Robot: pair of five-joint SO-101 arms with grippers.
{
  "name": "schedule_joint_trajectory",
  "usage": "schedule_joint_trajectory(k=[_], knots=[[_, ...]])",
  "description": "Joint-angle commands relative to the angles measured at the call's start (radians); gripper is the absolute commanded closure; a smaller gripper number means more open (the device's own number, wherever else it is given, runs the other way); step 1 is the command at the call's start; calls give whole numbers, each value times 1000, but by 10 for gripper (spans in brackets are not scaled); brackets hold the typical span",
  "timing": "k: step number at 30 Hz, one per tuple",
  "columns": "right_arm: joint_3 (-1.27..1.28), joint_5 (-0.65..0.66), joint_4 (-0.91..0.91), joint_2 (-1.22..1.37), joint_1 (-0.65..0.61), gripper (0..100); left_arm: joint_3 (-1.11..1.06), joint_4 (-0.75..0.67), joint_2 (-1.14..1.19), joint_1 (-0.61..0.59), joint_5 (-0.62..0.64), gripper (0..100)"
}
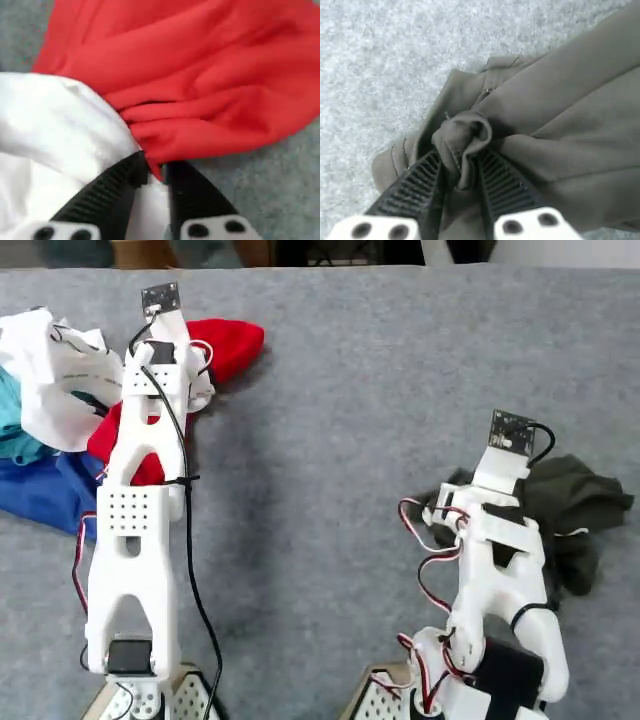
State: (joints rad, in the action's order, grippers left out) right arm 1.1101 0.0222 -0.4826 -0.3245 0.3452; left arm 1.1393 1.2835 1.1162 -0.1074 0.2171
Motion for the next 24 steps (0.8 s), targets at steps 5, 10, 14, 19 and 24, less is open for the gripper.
schedule_joint_trajectory(k=[5, 10, 14, 19, 24], knots=[[18, -3, -8, 4, -3, 985, 406, 328, -26, -110, 0, 971], [18, -3, -8, 4, -3, 985, 515, 437, -87, -216, -104, 971], [18, -3, -8, 4, -3, 985, 493, 477, -149, -331, -147, 971], [16, -3, -8, 4, -3, 985, 522, 477, -249, -503, -147, 971], [16, -3, -8, 4, -3, 985, 510, 479, -324, -639, -219, 970]])
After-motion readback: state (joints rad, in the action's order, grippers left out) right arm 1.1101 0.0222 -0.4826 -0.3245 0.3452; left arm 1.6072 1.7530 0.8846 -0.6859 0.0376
